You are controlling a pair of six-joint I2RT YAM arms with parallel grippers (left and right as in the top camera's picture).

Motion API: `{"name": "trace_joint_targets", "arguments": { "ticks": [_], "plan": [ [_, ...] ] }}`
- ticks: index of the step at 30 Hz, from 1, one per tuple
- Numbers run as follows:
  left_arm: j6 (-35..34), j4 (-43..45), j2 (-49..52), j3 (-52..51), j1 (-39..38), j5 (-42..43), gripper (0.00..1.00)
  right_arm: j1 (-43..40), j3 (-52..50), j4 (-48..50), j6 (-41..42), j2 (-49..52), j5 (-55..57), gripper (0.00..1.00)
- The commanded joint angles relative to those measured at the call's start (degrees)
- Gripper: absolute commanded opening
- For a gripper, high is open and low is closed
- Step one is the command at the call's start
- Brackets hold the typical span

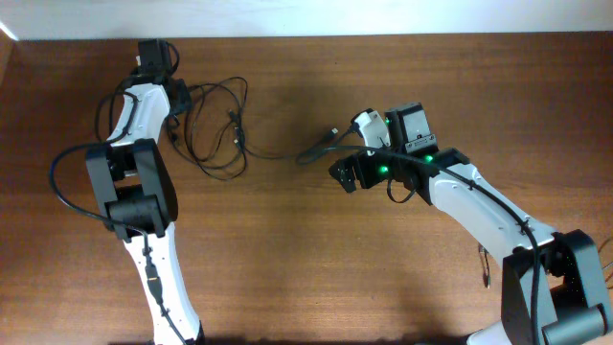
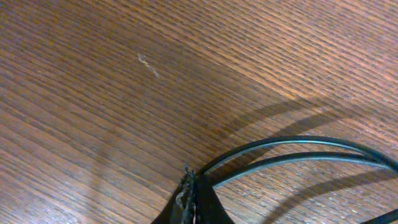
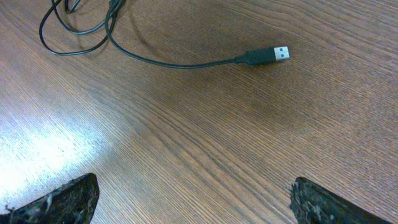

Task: Untangle cables

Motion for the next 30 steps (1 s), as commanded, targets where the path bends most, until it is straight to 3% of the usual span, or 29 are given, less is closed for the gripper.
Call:
{"name": "trace_joint_targets", "arguments": {
  "ticks": [1, 9, 13, 15, 17, 23, 24, 27, 30],
  "plan": [
    [-0.09, -0.09, 1.27, 0.15, 0.17, 0.81, 0.00, 0.46, 0.85, -0.02, 0.44, 0.11, 0.13, 0.99],
    [-0.11, -0.28, -1.70, 0.70, 0.17, 1.55, 0.00, 0.46, 0.85, -0.09, 0.42, 0.11, 1.38, 0.99],
    [-0.11, -1.51, -5.07, 0.70, 0.17, 18.38, 0.00, 0.46, 0.85, -0.09, 0.42, 0.11, 1.66, 0.99],
    [-0.09, -3.65, -5.64, 0.70, -0.11, 23.80, 0.00, 0.46, 0.85, -0.13, 0.42, 0.11, 1.66, 0.99],
    [-0.07, -5.99, -6.05, 0.70, -0.24, 24.02, 0.00, 0.46, 0.85, -0.22, 0.42, 0.11, 1.66, 0.99],
    [5.44, -14.84, -6.16, 0.70, -0.26, 23.28, 0.27, 0.46, 0.85, -0.22, 0.42, 0.11, 1.66, 0.99],
    [6.34, -15.67, -6.16, 0.70, -0.26, 23.26, 0.43, 0.46, 0.85, -0.22, 0.42, 0.11, 1.66, 0.99],
    [6.99, -16.06, -6.27, 0.70, -0.26, 23.82, 0.62, 0.46, 0.85, -0.22, 0.44, 0.11, 1.66, 0.99],
    [10.16, -16.37, -6.25, 0.68, -0.26, 23.52, 0.64, 0.46, 0.85, -0.22, 0.42, 0.11, 1.66, 0.98]
  ]
}}
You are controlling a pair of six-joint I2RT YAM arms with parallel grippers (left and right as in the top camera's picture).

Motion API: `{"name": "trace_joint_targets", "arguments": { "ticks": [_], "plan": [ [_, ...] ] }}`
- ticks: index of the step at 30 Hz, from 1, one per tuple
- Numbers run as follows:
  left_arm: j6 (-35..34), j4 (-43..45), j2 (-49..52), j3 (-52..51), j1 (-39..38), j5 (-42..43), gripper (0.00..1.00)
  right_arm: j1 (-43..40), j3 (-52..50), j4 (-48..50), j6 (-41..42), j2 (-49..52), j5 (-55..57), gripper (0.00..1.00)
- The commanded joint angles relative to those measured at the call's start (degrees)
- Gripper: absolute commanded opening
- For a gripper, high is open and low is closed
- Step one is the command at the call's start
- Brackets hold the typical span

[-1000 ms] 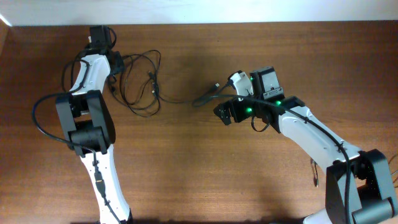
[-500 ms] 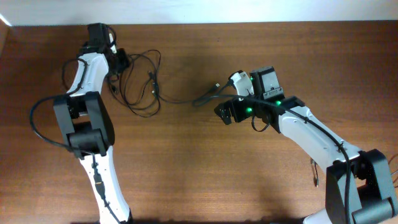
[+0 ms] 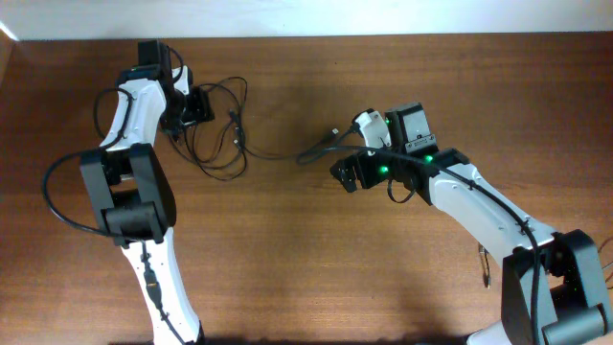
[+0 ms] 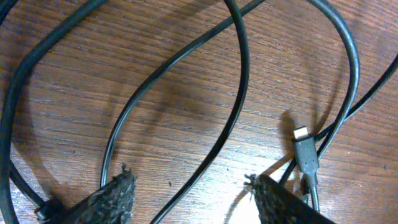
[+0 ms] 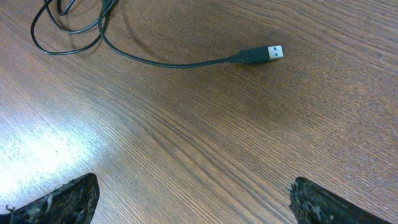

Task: Untangle cables

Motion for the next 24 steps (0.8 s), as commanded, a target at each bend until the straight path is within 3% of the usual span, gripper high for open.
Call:
{"name": "trace_joint_targets", "arguments": {
  "ticks": [1, 3, 8, 10, 16, 18, 20, 22, 23, 24],
  "plan": [
    [3.67, -0.57, -2.36, 0.55, -0.11, 0.59, 0.64, 0.46, 0.85, 0.02, 0.48, 0.09, 0.52, 0.99],
    [3.63, -0.22, -2.36, 0.15, -0.50, -0.83, 0.63, 0.46, 0.85, 0.02, 0.48, 0.09, 0.52, 0.99],
    [3.63, -0.31, -1.40, -0.04, -1.38, -3.08, 0.13, 0.46, 0.85, 0.02, 0.46, 0.09, 0.52, 0.99],
    [3.63, -0.15, -1.40, -0.04, -1.38, -3.10, 0.00, 0.46, 0.85, 0.02, 0.46, 0.09, 0.52, 0.99],
    [3.61, -0.48, -1.40, -0.04, -1.38, -3.06, 0.01, 0.46, 0.85, 0.02, 0.44, 0.09, 0.52, 0.99],
    [3.63, -0.79, -1.40, -0.68, -1.38, -3.08, 0.54, 0.46, 0.85, 0.02, 0.44, 0.11, 0.52, 0.99],
    [3.63, 0.31, -1.40, -2.62, -1.38, -3.08, 0.53, 0.46, 0.85, 0.02, 0.44, 0.11, 0.52, 0.99],
    [3.63, 0.33, -1.40, -2.93, -1.38, -3.08, 0.35, 0.46, 0.85, 0.02, 0.46, 0.11, 0.52, 0.99],
    [3.61, 1.09, -1.40, -2.93, -1.38, -3.06, 0.05, 0.46, 0.85, 0.02, 0.46, 0.11, 0.50, 0.99],
    [3.61, 1.18, -1.40, -2.93, -1.38, -3.06, 0.00, 0.46, 0.85, 0.02, 0.46, 0.11, 0.50, 0.99]
  ]
}}
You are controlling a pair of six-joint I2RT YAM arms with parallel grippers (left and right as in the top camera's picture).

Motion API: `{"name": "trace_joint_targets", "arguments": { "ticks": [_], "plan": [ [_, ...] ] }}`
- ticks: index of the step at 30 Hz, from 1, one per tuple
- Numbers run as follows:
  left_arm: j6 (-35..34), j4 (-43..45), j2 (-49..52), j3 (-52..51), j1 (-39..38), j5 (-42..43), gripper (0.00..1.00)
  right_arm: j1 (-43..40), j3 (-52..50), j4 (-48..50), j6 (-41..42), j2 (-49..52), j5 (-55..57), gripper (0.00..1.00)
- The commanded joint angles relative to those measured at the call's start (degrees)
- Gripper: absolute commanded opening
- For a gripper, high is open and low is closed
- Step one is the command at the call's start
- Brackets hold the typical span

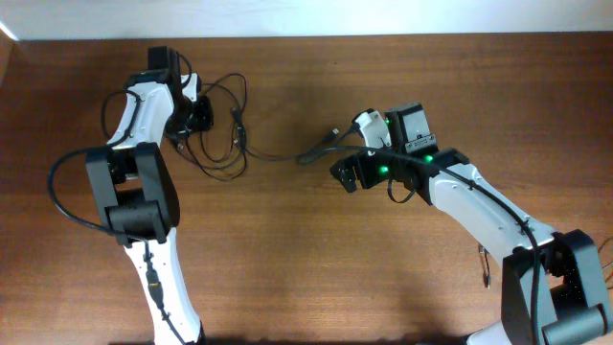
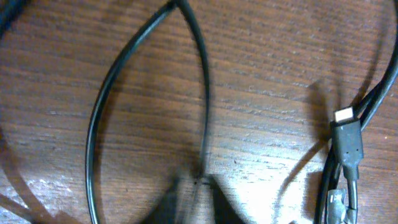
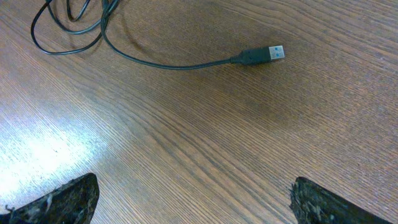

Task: Untangle cables

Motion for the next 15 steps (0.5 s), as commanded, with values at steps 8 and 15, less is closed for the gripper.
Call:
{"name": "trace_joint_targets", "arguments": {
  "ticks": [8, 15],
  "plan": [
    [-0.02, -4.39, -19.69, 9.42, 0.15, 5.25, 0.00, 0.46, 0.85, 0.04, 0.44, 0.11, 0.50, 0.99],
    [-0.11, -7.69, -47.93, 11.61, 0.13, 5.20, 0.00, -0.17, 8.57, -2.14, -0.02, -2.25, -1.64, 0.99]
  ]
}}
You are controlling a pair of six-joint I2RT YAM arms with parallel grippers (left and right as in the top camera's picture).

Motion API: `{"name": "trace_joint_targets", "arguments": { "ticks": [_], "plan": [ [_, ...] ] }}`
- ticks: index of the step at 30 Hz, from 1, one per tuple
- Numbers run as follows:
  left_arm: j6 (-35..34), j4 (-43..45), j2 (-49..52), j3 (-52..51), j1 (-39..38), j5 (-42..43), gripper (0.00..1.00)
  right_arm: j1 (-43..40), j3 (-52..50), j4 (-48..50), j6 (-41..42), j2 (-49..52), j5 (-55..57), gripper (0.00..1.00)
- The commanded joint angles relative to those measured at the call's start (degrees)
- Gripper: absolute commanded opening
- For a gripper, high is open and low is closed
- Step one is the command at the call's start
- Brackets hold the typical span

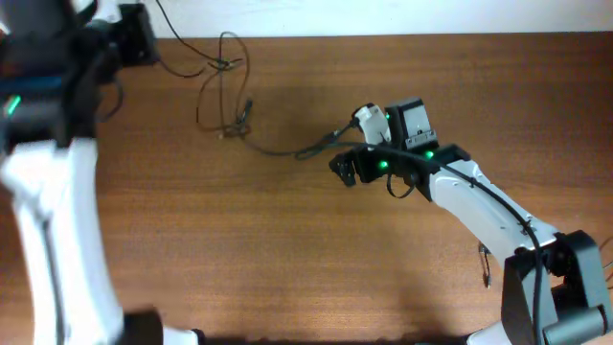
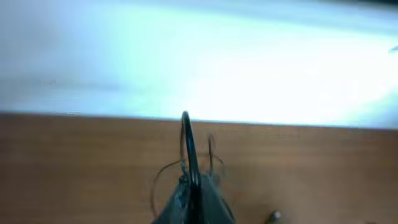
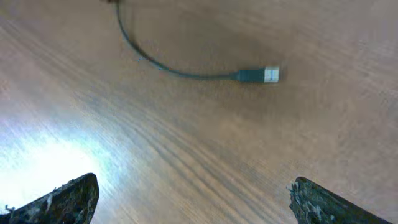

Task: Untangle cables

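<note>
A thin black cable [image 1: 222, 91] hangs in stretched loops at the far left of the wooden table, and its strand runs right to a USB plug [image 3: 261, 75]. My left gripper [image 1: 134, 43] is raised high near the camera and blurred. In the left wrist view it [image 2: 189, 190] is shut on a strand of the black cable [image 2: 185, 134]. My right gripper [image 1: 345, 168] hovers low beside the plug end. Its fingers [image 3: 62, 199] stand wide open with nothing between them.
The brown table [image 1: 287, 259] spreads below and to the right of the cable. The white far edge [image 2: 249, 62] runs behind the loops. My right arm's white link [image 1: 479, 206] crosses the right side, and the blurred left arm [image 1: 48, 192] fills the left edge.
My left gripper, shut on a strand on the table, has risen high with it. The flat loops are now pulled up and drawn narrow. The plug lies slightly shifted in the right wrist view.
My left gripper was first shut on cable loops at the tangle's left side. Then it stood open over the tangle near a small connector. Then it was shut on one strand, and now it holds that strand lifted. My right gripper stayed open by the USB plug.
</note>
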Motion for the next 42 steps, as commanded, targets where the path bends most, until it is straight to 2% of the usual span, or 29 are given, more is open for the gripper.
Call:
{"name": "trace_joint_targets", "arguments": {
  "ticks": [1, 5, 7, 8, 10, 11, 12, 15, 17, 18, 19, 20, 21, 22, 23, 24, 25, 28, 31, 36, 40, 42],
  "plan": [
    [-0.35, -2.86, -7.65, -0.20, 0.13, 0.63, 0.00, -0.15, 8.46, -2.89, -0.07, -3.08, -2.60, 0.99],
    [-0.37, -4.52, -13.62, -0.20, 0.15, 0.42, 0.00, -0.15, 15.43, -8.15, -0.07, -5.20, -4.72, 0.99],
    [-1.01, -4.50, -15.04, -0.20, 0.15, 0.35, 0.00, -0.15, 16.96, -8.31, -1.33, -6.40, -9.40, 0.99],
    [-1.90, -4.46, -15.52, -0.20, 0.15, -0.59, 0.00, -0.15, 17.51, -8.26, -3.21, -6.95, -13.49, 0.99],
    [-3.10, -3.17, -15.28, -0.20, 0.15, -9.14, 0.00, -0.15, 18.21, -7.69, -3.30, -7.96, -17.07, 0.99],
    [-4.33, -2.78, -14.78, -0.20, 0.15, -8.35, 0.00, -0.15, 18.21, -7.15, -3.30, -8.02, -18.34, 0.99],
    [-5.51, -2.84, -14.43, -0.20, 0.13, -4.31, 0.00, -0.15, 18.21, -6.43, -3.32, -8.02, -20.39, 0.99],
    [-5.25, -2.82, -12.13, -0.20, 0.13, 24.83, 0.00, 0.00, 18.21, 1.05, -4.79, -8.02, -36.92, 0.99],
    [-5.22, -3.04, -10.56, -0.22, -0.37, 37.03, 0.00, 0.00, 18.21, 5.16, -4.76, -8.02, -40.15, 0.99],
    [-2.99, -3.52, -9.07, -0.22, -0.87, 45.46, 0.00, 0.00, 18.21, 6.97, -4.76, -8.02, -40.33, 0.99],
    [2.36, -4.83, -8.15, -0.22, -1.25, 45.70, 0.00, 0.00, 18.21, 7.41, -4.76, -8.02, -40.35, 0.99],
    [4.42, -6.49, -7.54, -0.22, -1.25, 38.25, 0.00, 0.00, 18.21, 7.43, -4.74, -8.02, -40.35, 0.99],
    [3.58, -8.72, -6.78, -0.22, -1.25, 17.59, 0.00, 0.00, 18.21, 7.37, -4.74, -8.02, -40.35, 0.99],
    [-0.22, -10.14, -5.95, -0.24, -1.27, -1.60, 0.00, 0.00, 18.21, 7.26, -4.74, -8.02, -40.33, 0.99],
    [-7.50, -12.24, -4.92, -0.26, -1.25, -20.92, 0.00, 0.00, 18.21, 7.21, -4.74, -8.02, -40.33, 0.99],
    [-13.25, -15.32, -3.67, -0.26, -1.25, -32.92, 0.00, 0.00, 18.21, 7.23, -4.76, -8.02, -40.30, 0.99],
    [-13.64, -16.50, -3.19, -0.26, -1.20, -32.17, 0.00, 0.00, 18.21, 7.26, -4.76, -8.02, -40.28, 0.99],
    [-13.64, -16.33, -2.51, -0.26, -1.20, -21.62, 0.00, 0.00, 18.21, 7.26, -4.74, -8.00, -40.13, 0.99],
    [-13.62, -14.14, -2.54, -0.24, -1.20, -5.81, 0.00, 0.15, 18.21, 7.28, -4.90, -8.00, -40.59, 0.99],
    [-14.53, -13.70, -2.56, -0.24, -1.22, 15.04, 0.00, 3.50, 18.18, 7.23, -18.12, -7.98, -40.17, 0.99],
    [-16.92, -13.97, -2.60, -0.24, -1.27, 21.53, 0.00, 7.96, 18.18, 7.19, -23.12, -7.65, -27.32, 0.99],
    [-17.35, -13.90, -2.60, -0.24, -1.27, 23.93, 0.00, 9.81, 18.18, 7.30, -24.90, -7.02, -24.48, 0.99]
  ]
}}
